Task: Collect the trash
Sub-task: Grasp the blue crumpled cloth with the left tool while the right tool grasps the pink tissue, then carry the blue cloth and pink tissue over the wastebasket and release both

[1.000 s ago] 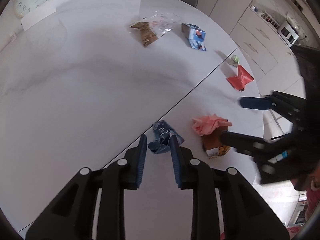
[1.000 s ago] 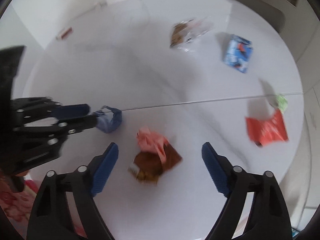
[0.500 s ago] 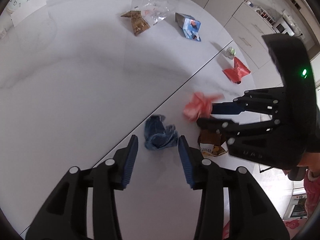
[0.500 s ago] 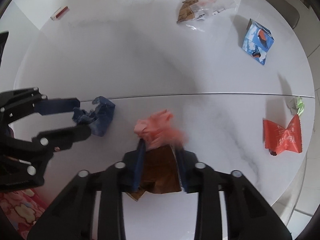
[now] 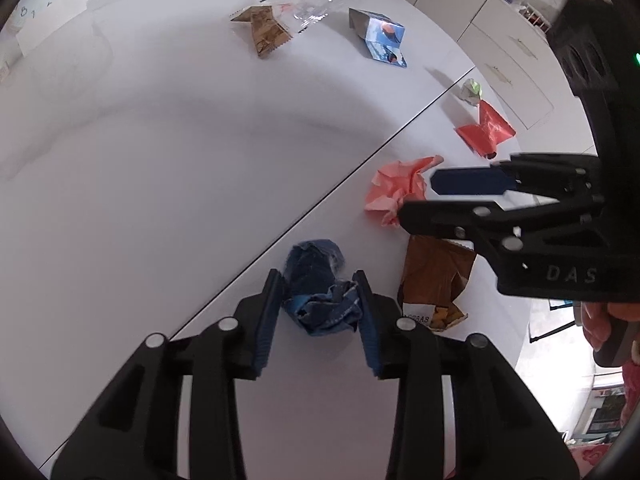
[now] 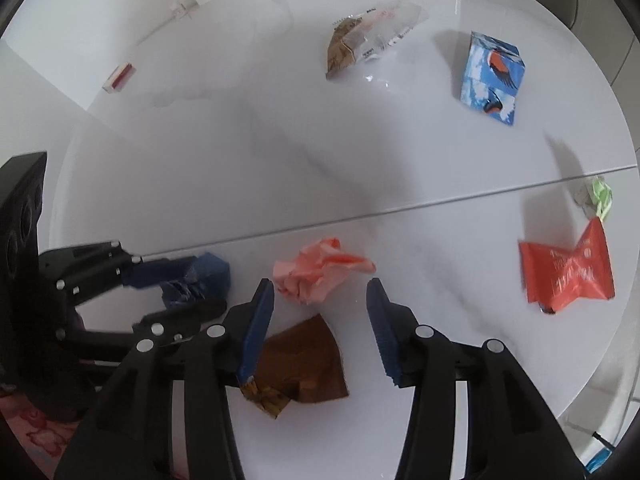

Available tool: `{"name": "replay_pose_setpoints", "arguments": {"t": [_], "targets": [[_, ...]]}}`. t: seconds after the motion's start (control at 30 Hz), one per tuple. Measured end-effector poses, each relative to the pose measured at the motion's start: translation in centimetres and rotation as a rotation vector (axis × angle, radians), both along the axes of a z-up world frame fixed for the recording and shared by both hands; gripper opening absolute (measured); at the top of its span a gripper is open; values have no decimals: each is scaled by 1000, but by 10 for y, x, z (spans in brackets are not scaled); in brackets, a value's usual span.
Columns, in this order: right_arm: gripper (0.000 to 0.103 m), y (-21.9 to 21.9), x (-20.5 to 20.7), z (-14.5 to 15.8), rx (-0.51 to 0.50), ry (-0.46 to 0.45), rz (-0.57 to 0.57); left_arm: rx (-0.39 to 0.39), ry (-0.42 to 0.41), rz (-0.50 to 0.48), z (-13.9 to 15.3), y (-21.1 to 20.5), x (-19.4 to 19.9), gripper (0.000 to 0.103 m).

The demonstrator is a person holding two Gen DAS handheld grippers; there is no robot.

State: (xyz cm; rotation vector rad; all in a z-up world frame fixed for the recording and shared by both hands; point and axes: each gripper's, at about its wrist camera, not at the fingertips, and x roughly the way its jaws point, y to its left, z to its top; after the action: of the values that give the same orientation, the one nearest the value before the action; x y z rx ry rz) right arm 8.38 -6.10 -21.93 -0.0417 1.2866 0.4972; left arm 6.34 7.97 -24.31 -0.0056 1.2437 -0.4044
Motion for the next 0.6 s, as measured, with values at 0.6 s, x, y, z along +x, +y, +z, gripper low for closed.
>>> {"name": "replay_pose_setpoints", "arguments": {"t": [0.6], "targets": [[39, 4, 3, 12, 28, -53, -62, 7, -80, 38, 48, 20, -7, 31]]}}
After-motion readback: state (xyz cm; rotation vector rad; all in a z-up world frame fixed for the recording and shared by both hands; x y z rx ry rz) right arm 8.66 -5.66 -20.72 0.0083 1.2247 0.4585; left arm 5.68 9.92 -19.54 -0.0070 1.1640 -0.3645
